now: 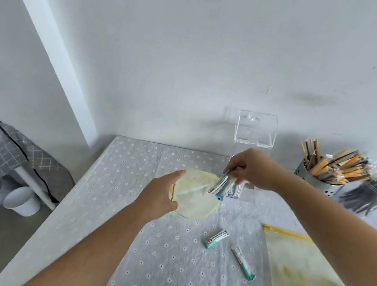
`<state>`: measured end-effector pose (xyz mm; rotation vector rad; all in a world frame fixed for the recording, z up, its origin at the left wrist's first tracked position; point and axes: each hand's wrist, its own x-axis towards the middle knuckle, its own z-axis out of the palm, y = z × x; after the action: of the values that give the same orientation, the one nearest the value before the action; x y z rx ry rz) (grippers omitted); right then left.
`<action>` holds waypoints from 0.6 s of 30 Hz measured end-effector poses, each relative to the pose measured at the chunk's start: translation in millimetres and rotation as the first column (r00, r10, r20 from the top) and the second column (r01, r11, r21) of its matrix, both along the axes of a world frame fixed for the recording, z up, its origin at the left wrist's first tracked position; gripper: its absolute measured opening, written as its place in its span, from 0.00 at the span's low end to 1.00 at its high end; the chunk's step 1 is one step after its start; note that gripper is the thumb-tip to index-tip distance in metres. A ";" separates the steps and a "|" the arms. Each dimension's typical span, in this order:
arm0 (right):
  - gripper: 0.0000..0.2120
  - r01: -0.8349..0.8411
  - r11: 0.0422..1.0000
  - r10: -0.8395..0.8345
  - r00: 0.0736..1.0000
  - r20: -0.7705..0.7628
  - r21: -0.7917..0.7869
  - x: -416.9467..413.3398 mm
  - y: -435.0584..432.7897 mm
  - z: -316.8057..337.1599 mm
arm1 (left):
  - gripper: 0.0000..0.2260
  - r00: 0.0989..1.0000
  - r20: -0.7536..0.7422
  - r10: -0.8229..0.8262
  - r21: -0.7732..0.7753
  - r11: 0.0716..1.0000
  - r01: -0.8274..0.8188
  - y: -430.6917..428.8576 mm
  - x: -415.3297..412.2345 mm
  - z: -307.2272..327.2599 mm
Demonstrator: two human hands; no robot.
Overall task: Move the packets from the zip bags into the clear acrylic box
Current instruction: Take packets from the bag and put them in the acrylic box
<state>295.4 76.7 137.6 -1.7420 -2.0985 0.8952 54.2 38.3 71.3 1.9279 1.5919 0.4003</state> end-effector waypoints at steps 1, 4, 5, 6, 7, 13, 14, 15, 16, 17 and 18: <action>0.08 0.029 1.000 -0.029 1.000 -0.013 0.003 10.4 7.5 3.6 | 0.37 1.000 -0.007 -0.001 -0.002 1.000 0.001 -1.3 0.0 -0.4; 0.07 0.095 0.995 -0.094 0.995 -0.033 0.035 36.0 31.2 9.9 | 0.37 1.000 -0.018 0.010 -0.001 1.000 -0.010 -5.3 -0.4 -1.2; 0.08 0.118 0.992 -0.116 0.993 -0.030 0.050 41.8 38.6 9.1 | 0.37 1.000 -0.015 0.017 -0.003 1.000 -0.017 -6.6 -0.1 -0.9; 0.07 0.141 0.988 -0.140 0.990 -0.019 0.063 45.3 44.7 7.6 | 0.37 1.000 -0.010 0.023 -0.008 1.000 -0.023 -7.7 0.4 -0.4; 0.07 0.159 0.984 -0.160 0.987 0.002 0.078 47.0 50.2 4.2 | 0.37 1.000 -0.006 0.023 -0.012 1.000 -0.023 -9.0 0.6 0.1; 0.08 0.058 0.980 -0.108 0.958 0.266 0.190 37.2 73.1 -25.3 | 0.37 0.999 -0.021 0.033 -0.011 0.999 -0.034 -14.8 0.1 1.7; 0.09 0.014 0.984 -0.072 0.942 0.327 0.176 35.5 75.7 -29.0 | 0.37 0.999 -0.018 0.040 -0.015 0.999 -0.040 -14.8 0.3 1.2; 0.09 -0.021 0.988 -0.039 0.926 0.375 0.156 33.8 77.9 -32.1 | 0.37 0.999 -0.011 0.045 -0.022 0.999 -0.045 -14.7 0.5 0.2; 0.10 -0.054 0.989 -0.006 0.912 0.411 0.135 31.5 79.3 -34.2 | 0.37 0.999 -0.003 0.050 -0.025 0.998 -0.050 -14.4 0.7 -0.7; 0.10 -0.078 0.990 0.021 0.902 0.430 0.115 29.2 80.8 -37.2 | 0.37 0.999 0.002 0.054 -0.025 0.998 -0.054 -14.3 0.8 -1.6; 0.10 -0.093 0.991 0.040 0.897 0.440 0.100 26.9 81.3 -40.9 | 0.37 0.998 0.005 0.055 -0.023 0.998 -0.055 -14.4 1.0 -2.1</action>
<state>322.3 158.0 96.7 -1.9588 -2.4388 0.4013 55.2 23.9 69.3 1.8677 1.6412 0.4081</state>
